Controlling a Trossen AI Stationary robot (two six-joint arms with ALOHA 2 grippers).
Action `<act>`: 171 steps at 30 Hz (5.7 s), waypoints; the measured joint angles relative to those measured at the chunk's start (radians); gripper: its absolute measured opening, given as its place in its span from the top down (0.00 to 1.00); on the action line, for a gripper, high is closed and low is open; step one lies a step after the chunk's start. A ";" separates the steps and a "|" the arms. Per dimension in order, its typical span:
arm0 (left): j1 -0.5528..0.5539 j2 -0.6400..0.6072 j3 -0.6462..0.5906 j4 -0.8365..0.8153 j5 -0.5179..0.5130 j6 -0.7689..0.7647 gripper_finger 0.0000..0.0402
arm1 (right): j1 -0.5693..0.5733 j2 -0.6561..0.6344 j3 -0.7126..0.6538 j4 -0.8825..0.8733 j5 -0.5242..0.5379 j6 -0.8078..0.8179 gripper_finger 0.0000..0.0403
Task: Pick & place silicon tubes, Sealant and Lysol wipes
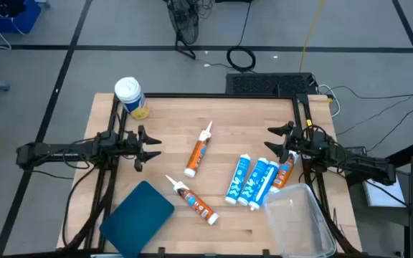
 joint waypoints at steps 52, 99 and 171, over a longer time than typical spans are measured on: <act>0.000 0.000 0.000 0.000 0.000 0.000 0.47 | 0.000 0.000 0.000 0.000 0.000 0.000 0.19; 0.000 0.000 0.000 0.000 0.000 0.000 0.47 | 0.000 0.000 0.000 0.000 0.000 0.000 0.19; 0.000 0.000 0.000 0.001 0.000 0.000 0.47 | 0.164 1.101 0.774 -1.279 -0.264 1.230 0.19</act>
